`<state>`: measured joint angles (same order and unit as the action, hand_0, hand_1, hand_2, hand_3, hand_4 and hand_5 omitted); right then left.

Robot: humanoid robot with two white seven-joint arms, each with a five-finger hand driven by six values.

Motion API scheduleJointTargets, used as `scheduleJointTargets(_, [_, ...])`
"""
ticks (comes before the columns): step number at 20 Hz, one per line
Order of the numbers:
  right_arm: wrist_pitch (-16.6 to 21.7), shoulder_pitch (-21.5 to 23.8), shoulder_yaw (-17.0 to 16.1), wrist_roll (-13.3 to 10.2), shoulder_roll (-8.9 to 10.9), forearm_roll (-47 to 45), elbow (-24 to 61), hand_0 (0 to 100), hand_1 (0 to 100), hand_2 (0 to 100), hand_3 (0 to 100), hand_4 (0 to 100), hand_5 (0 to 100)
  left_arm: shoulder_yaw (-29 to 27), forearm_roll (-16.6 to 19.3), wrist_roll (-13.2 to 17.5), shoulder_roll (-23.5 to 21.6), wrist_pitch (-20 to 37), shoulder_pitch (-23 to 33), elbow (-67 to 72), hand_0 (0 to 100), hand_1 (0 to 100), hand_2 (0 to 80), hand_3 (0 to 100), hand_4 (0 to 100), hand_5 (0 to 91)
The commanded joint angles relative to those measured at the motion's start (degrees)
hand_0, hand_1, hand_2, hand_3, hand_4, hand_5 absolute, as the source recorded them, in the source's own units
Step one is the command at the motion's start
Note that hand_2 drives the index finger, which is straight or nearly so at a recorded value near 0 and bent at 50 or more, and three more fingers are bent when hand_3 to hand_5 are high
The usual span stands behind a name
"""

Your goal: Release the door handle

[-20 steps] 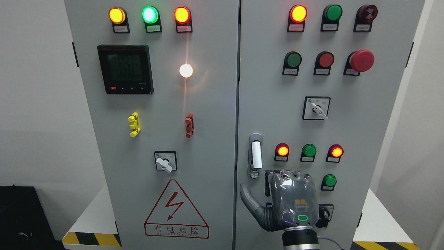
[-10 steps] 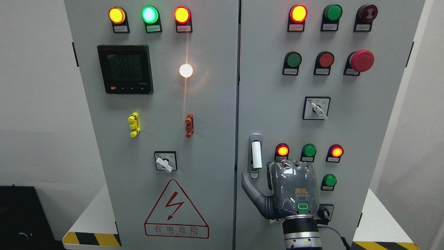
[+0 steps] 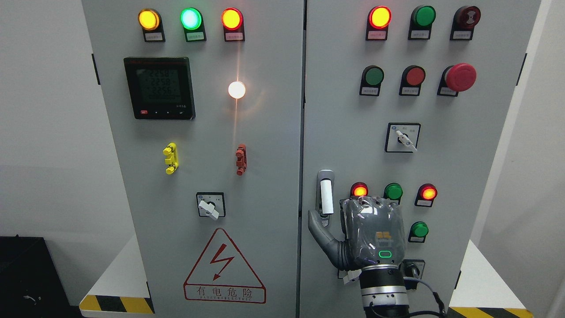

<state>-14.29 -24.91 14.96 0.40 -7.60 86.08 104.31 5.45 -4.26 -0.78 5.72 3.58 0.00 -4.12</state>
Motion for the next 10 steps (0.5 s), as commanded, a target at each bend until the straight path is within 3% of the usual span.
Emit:
scheduleJointTargets(1, [0.0, -1.0, -0.3, 0.2, 0.04, 0.2, -2.4, 29, 14, 100, 100, 100, 100, 0.0, 0.0, 0.0, 0.0, 0.0, 1.0, 0.0, 12, 56, 0.0, 0, 0, 0.0])
scheduleJointTargets(10, [0.0, -1.3, -0.5, 0.1, 0.04, 0.3, -2.3, 28, 22, 100, 100, 100, 100, 0.0, 0.0, 0.0, 0.0, 0.0, 1.0, 0.0, 12, 56, 0.0, 0, 0, 0.0])
